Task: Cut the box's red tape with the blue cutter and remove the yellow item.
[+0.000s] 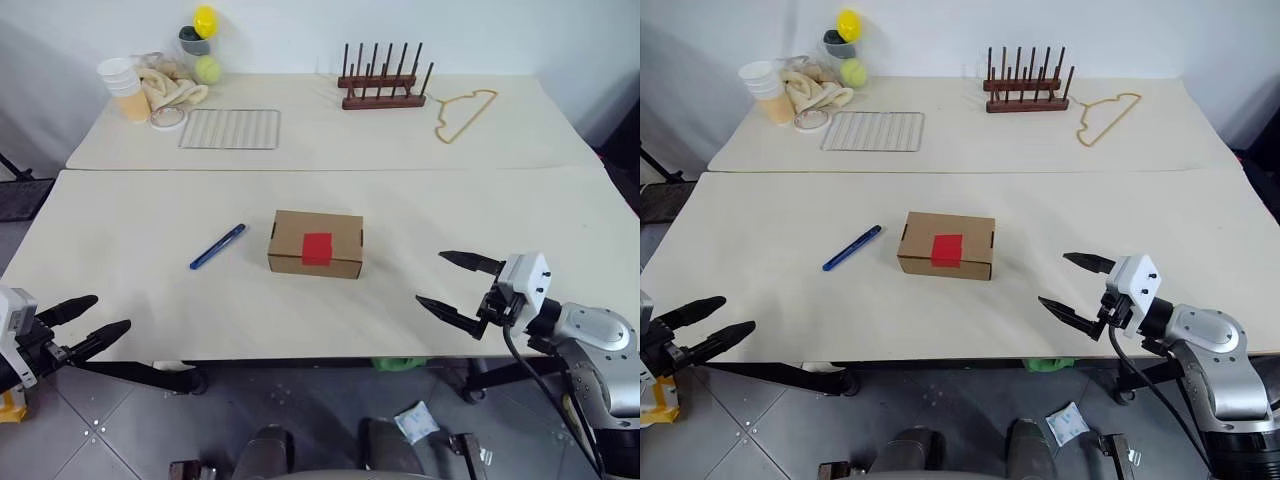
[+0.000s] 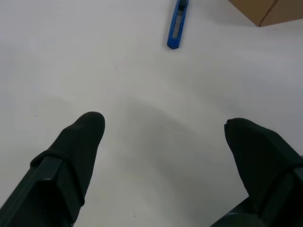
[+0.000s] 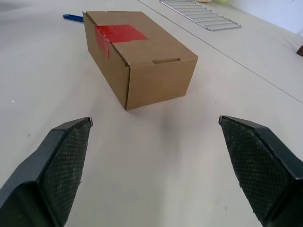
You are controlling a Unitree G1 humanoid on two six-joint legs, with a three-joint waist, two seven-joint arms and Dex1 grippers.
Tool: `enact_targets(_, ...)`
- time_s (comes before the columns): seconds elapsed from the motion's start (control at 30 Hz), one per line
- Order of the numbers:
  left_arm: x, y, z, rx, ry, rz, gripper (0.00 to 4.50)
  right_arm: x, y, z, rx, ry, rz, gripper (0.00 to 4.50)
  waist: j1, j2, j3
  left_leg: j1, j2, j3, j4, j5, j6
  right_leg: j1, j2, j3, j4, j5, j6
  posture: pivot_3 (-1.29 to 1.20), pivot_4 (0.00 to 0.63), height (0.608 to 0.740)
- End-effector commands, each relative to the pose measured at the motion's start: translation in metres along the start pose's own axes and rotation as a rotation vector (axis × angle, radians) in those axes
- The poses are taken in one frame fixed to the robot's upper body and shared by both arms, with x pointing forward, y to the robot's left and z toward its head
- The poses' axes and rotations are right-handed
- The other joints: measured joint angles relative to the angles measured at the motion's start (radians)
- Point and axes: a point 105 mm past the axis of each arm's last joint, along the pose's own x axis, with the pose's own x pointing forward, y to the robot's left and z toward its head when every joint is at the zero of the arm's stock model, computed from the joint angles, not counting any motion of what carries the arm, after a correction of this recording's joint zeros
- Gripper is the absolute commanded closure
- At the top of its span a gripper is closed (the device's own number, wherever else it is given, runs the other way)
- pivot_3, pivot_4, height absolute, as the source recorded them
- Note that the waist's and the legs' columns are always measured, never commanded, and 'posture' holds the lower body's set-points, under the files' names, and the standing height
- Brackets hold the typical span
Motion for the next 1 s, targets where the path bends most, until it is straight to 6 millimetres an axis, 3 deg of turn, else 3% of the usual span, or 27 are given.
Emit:
enact_targets(0.03,-0.004,0.004,0.014,0.048,-0.045,0.027,0.03,-0.004,-0.006,0.011,-0.038,-0.024,-0.017,0.00,0.000,0.000,0.000,0.000,0.000,0.000,0.000,0.000,0.000,0.000,0.000,0.000,0.000,0.000,0.000,0.00,0.150,0.740)
enact_targets(0.37,0.022,-0.006,0.049,0.003,-0.120,-0.087,0.03,0.012,0.017,0.020,0.009,-0.063,0.059,0.00,0.000,0.000,0.000,0.000,0.000,0.000,0.000,0.000,0.000,0.000,0.000,0.000,0.001,0.000,0.000,0.00,0.150,0.740)
enact_targets(0.4,0.027,-0.004,0.053,0.016,-0.122,-0.095,0.01,0.015,0.021,0.021,0.019,-0.063,0.070,0.18,0.001,0.000,0.000,0.000,0.000,0.000,0.001,0.000,0.000,0.000,0.001,0.000,0.001,0.000,0.000,0.00,0.150,0.740)
enact_targets(0.47,0.045,0.000,0.068,0.050,-0.158,-0.100,0.40,0.022,0.031,0.018,0.030,-0.038,0.111,0.59,0.005,0.000,0.000,0.000,-0.001,0.000,0.001,0.000,0.000,0.000,0.000,0.000,0.001,0.000,0.000,0.00,0.150,0.740)
enact_targets(0.63,0.098,-0.002,0.089,0.155,-0.165,-0.151,1.80,0.046,0.052,0.010,0.011,0.045,0.166,2.28,0.004,0.000,0.000,0.000,-0.003,0.000,0.003,0.000,0.000,0.000,0.001,-0.001,0.002,0.001,0.000,0.00,0.150,0.740)
enact_targets(0.83,0.187,-0.023,0.117,0.237,-0.193,-0.209,3.69,0.085,0.062,-0.011,0.009,0.135,0.147,4.46,0.003,-0.001,0.000,-0.001,-0.003,0.010,0.004,0.000,0.000,-0.001,0.001,-0.004,0.004,0.001,0.001,0.00,0.150,0.740)
enact_targets(0.93,0.219,-0.037,0.133,0.251,-0.211,-0.218,4.48,0.098,0.065,-0.011,0.032,0.130,0.137,4.50,0.002,-0.003,0.000,-0.002,-0.003,0.010,0.004,0.000,0.000,-0.002,0.001,-0.009,0.003,0.001,0.001,0.00,0.150,0.740)
enact_targets(1.0,0.227,-0.041,0.136,0.254,-0.213,-0.233,4.48,0.103,0.064,-0.011,0.028,0.130,0.126,4.50,-0.005,-0.003,0.000,-0.002,-0.003,0.010,0.004,0.000,0.000,-0.002,0.000,-0.011,0.004,0.001,0.001,0.00,0.150,0.740)
